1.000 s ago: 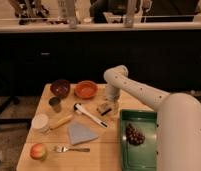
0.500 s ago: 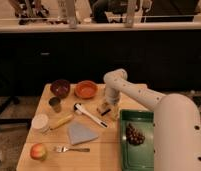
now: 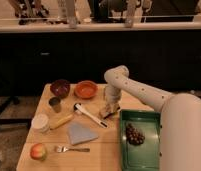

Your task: Place eraser in red bowl

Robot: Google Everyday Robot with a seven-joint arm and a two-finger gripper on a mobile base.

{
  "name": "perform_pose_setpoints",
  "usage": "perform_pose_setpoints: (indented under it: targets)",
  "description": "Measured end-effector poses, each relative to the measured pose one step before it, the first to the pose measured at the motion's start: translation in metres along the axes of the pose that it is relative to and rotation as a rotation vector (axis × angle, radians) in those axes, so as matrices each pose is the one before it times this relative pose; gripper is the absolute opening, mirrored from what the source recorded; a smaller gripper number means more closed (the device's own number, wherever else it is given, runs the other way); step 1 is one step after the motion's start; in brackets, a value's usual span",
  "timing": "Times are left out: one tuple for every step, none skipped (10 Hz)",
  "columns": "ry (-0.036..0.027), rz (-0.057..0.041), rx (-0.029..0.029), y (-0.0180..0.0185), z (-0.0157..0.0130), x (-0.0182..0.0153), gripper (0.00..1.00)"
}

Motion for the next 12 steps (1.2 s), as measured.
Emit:
perform_pose_setpoints:
  targets:
    - [0.01127, 0.00055, 0.00139, 0.00618, -0.00666, 0.00097, 0.03]
    - [0.01520, 0.00176, 0.00292, 0.00695, -0.00743, 0.00055, 0.00]
    - [0.01861, 0.00391, 0.00577, 0.00684, -0.00926, -0.00088, 0.00]
    - [0.02217, 0.01465, 0.00892, 0.00611, -0.01076, 0.00044, 0.00]
    - [0.01409, 0.01377, 0.00361, 0.00374, -0.00575, 0.00125, 0.00]
    - [0.01343, 0.01495, 0.00691, 0.00098, -0.00766, -0.00260, 0.00]
    - [0.00990, 0.01238, 0.01451, -0.00319, -0.01004, -0.00581, 0.00]
    - [0.00629, 0.01229, 0.01107, -0.00344, -0.00923, -0.00505, 0.00]
    - [0.00415, 0.00552, 0.00756, -0.00450, -0.00711, -0.00575, 0.00]
    - [-0.00143, 0.00610, 0.01400, -0.01001, -0.00793, -0.01133, 0.00]
    - [-0.00404, 0.00425, 0.00233, -0.00374, -0.00255, -0.00488, 0.00]
    - [-0.00035, 0.00685, 0.00355, -0.00536, -0.00253, -0.00369, 0.00]
